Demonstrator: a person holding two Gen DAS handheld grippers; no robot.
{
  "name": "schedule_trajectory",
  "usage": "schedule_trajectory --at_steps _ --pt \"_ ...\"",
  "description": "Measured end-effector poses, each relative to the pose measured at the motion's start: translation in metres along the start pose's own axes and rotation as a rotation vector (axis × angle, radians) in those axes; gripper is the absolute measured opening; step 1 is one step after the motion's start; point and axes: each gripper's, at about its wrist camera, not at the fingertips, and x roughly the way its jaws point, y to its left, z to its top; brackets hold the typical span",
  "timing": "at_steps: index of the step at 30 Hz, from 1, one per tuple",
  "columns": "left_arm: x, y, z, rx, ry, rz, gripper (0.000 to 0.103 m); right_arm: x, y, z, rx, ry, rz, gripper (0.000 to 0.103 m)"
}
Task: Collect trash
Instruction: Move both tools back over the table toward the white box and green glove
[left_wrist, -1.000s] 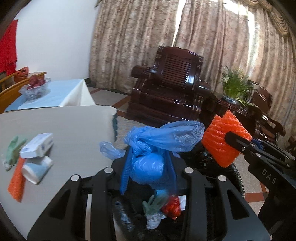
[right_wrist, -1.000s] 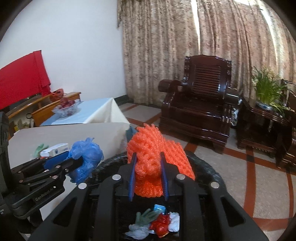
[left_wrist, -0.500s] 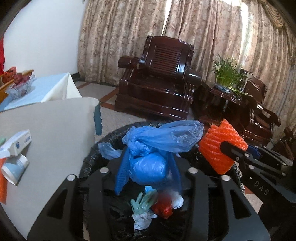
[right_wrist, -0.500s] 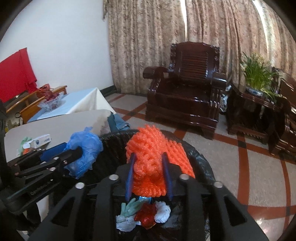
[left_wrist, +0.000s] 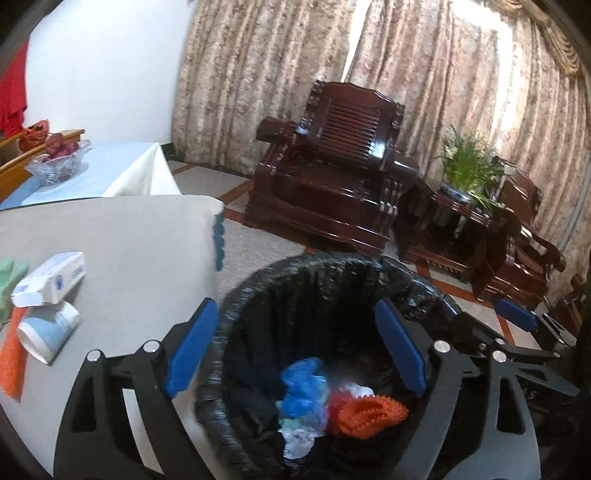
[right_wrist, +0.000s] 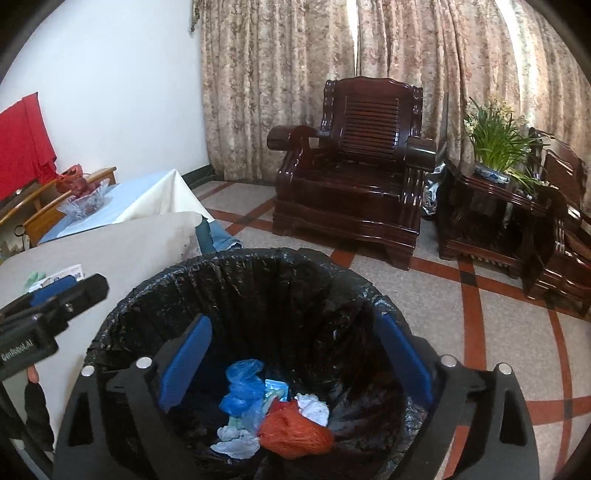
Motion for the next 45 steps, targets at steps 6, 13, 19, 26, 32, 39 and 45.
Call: schedule_trajectory --at_steps 6,13,19,26,32,39,45 --pt "-0.024 0.031 0.006 -0.008 -0.030 0.085 0.089 -0.005 0.022 0.004 -0.058 -0.023 0.047 0.097" --pt "-0.066 0.090 0.009 -0.063 -0.068 0.222 0.089 -0.009 0.071 0.009 -0.090 -0.046 0.164 0.097" --pt "-0.107 0.149 0.010 -0.115 -0.101 0.354 0.089 -0.008 0.132 0.016 -0.151 -0.059 0.272 0.097" --pt "-0.138 0.209 0.007 -0.160 -0.120 0.486 0.089 -0.001 0.204 0.024 -0.196 -0.074 0.379 0.097" --pt "-0.148 0.256 0.000 -0.207 -0.116 0.552 0.089 0.015 0.261 0.023 -0.229 -0.062 0.430 0.097" --pt "-0.146 0.288 -0.011 -0.217 -0.093 0.571 0.089 0.035 0.306 0.018 -0.241 -0.038 0.443 0.097" --pt "-0.143 0.308 -0.015 -0.237 -0.083 0.569 0.089 0.053 0.338 0.010 -0.273 -0.010 0.440 0.097"
